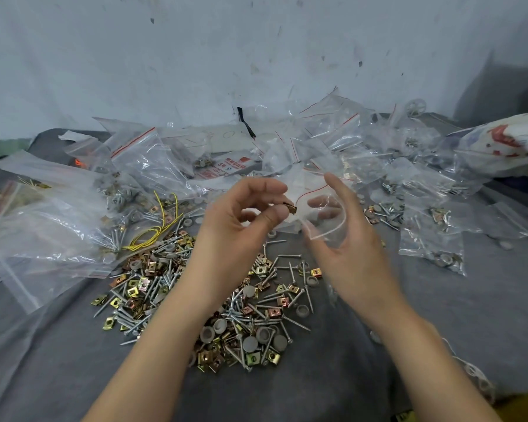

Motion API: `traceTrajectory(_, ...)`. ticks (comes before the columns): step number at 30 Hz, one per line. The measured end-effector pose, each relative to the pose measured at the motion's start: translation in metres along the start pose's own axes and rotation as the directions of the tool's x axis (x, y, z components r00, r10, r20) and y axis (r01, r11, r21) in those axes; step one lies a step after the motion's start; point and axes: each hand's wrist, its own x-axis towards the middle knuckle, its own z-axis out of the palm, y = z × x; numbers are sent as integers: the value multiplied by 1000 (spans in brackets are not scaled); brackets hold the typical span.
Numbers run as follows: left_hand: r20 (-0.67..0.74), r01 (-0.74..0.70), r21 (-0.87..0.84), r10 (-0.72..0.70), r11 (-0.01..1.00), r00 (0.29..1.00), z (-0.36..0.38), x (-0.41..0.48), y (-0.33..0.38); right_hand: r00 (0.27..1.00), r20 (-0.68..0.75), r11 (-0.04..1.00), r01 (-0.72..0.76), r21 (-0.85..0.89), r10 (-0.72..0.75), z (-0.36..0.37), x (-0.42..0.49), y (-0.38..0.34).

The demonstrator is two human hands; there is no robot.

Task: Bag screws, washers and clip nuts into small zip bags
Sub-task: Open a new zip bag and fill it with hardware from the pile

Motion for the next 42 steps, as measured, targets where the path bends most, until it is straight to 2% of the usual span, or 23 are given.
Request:
traceTrajectory(3, -28, -73, 95, 76, 993, 997, -5, 2, 5, 999, 41, 1000, 9, -17, -8, 5, -2, -3)
traceTrajectory(9, 51, -144, 316, 135, 938, 990, 2, -2, 7, 995, 96, 996, 13, -87, -4, 9, -5, -4)
traceTrajectory(13, 88, -187, 345, 167, 920, 982, 8, -3, 10, 995, 96, 998, 10, -59, -4, 9, -5, -5)
traceTrajectory(15, 72, -175, 327, 160, 929, 984, 7, -3, 10, 996, 92, 998, 10, -60, -5, 10, -5, -6)
traceTrajectory(18, -27, -134, 337, 152, 932, 988, -3, 1, 7, 996, 85, 998, 26, -56, -22, 12, -4, -7)
traceTrajectory(21, -150, 7, 412, 60, 911, 987, -22, 5, -5, 998, 57, 998, 14, -61, -10, 11, -4, -7)
traceTrajectory(24, -197, 201, 533, -111, 822, 974, -43, 5, -24, 999, 40, 998, -5, -61, 8, 9, -4, -5)
traceTrajectory(27, -133, 273, 675, -250, 686, 959, -53, 2, -42, 999, 31, 999, -11, -45, 12, 6, -4, -6)
traceTrajectory(33, 38, 162, 892, -428, 422, 903, -50, 0, -64, 999, 22, 999, -26, -26, 26, 2, -4, -7)
traceTrajectory(38, -4, 172, 912, -411, 372, 911, -48, 7, -74, 999, 16, 999, -32, -21, 32, 2, -4, -7)
traceTrajectory(42, 39, 123, 939, -453, 322, 890, -43, 15, -78, 999, 21, 999, -35, -29, 36, 0, -3, -6)
